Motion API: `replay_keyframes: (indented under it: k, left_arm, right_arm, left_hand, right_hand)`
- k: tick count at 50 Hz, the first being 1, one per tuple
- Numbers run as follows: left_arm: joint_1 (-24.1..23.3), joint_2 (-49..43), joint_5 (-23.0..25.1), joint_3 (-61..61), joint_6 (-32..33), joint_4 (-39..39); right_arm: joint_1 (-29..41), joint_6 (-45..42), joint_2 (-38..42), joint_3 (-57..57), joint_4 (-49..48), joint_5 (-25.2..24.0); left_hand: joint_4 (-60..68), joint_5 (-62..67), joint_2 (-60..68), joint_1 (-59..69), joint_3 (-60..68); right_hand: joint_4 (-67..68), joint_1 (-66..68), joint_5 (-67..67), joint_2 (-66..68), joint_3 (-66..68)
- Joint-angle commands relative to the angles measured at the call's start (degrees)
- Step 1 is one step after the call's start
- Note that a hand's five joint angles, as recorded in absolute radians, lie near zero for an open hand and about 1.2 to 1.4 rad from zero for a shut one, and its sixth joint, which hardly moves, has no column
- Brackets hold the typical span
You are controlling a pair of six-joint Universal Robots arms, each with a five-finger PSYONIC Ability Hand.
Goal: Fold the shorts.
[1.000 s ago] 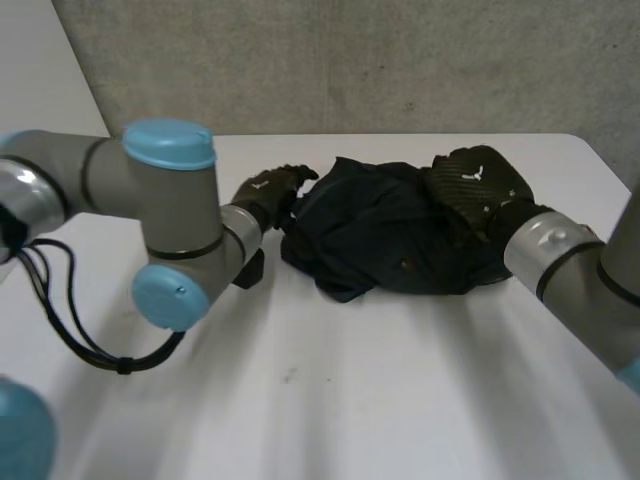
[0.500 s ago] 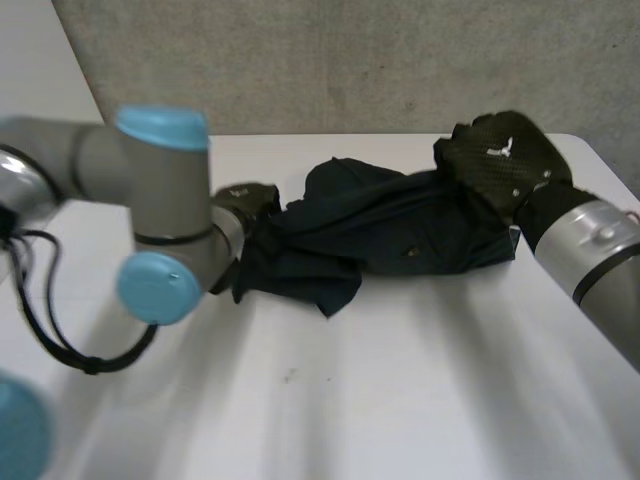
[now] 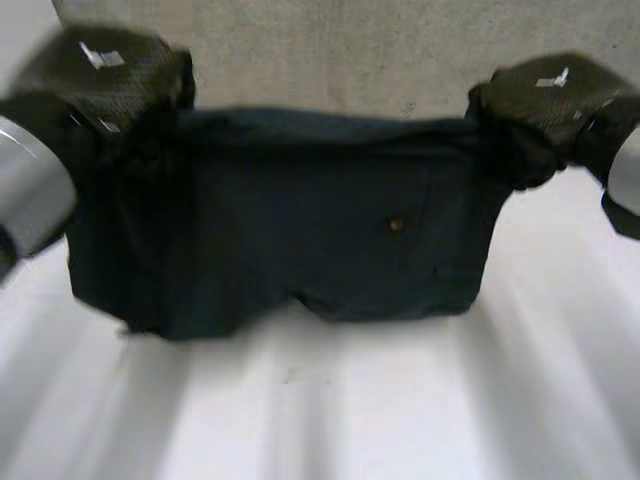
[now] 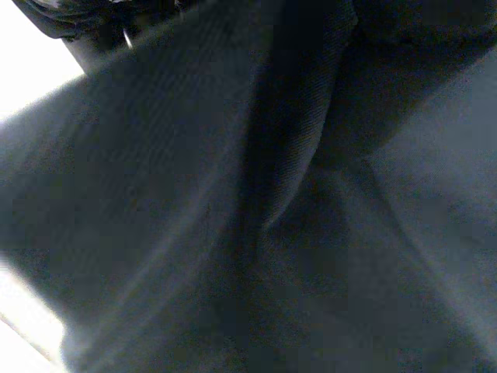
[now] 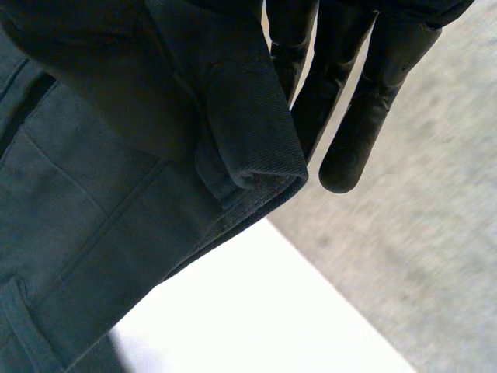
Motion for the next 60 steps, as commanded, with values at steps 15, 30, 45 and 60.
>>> replay_keyframes:
  k: [15, 30, 45, 60]
  left_arm:
    - [0.19, -19.05, 0.07, -4.84, 0.20, 0.60]
    - [0.19, -17.91, 0.07, -8.79, 0.20, 0.69]
    - [0.63, -14.39, 0.16, -14.16, 0.64, 4.38]
    - [1.69, -18.26, 0.16, -9.94, 0.99, 5.44]
  right_arm:
    - [2.53, 5.76, 16.29, 2.42, 6.06, -0.05]
    - [3.32, 15.41, 25.15, -4.96, 6.24, -2.24]
    - [5.34, 18.42, 40.80, -16.30, -3.25, 0.82]
    - [6.83, 15.34, 49.69, -26.32, -1.50, 2.50]
  left_hand:
    - [11.31, 15.55, 11.70, 14.13, 11.78]
    - [11.31, 15.55, 11.70, 14.13, 11.78]
    - [11.31, 15.55, 11.70, 14.13, 11.78]
    - [11.31, 15.55, 11.70, 14.13, 11.78]
  right_hand:
    - [-48.29, -35.46, -46.22, -47.33, -47.68]
    - [-56.88, -44.04, -54.80, -55.91, -56.27]
    - [-45.28, -32.44, -43.20, -44.31, -44.66]
    - [-29.35, -16.52, -27.28, -28.39, -28.74]
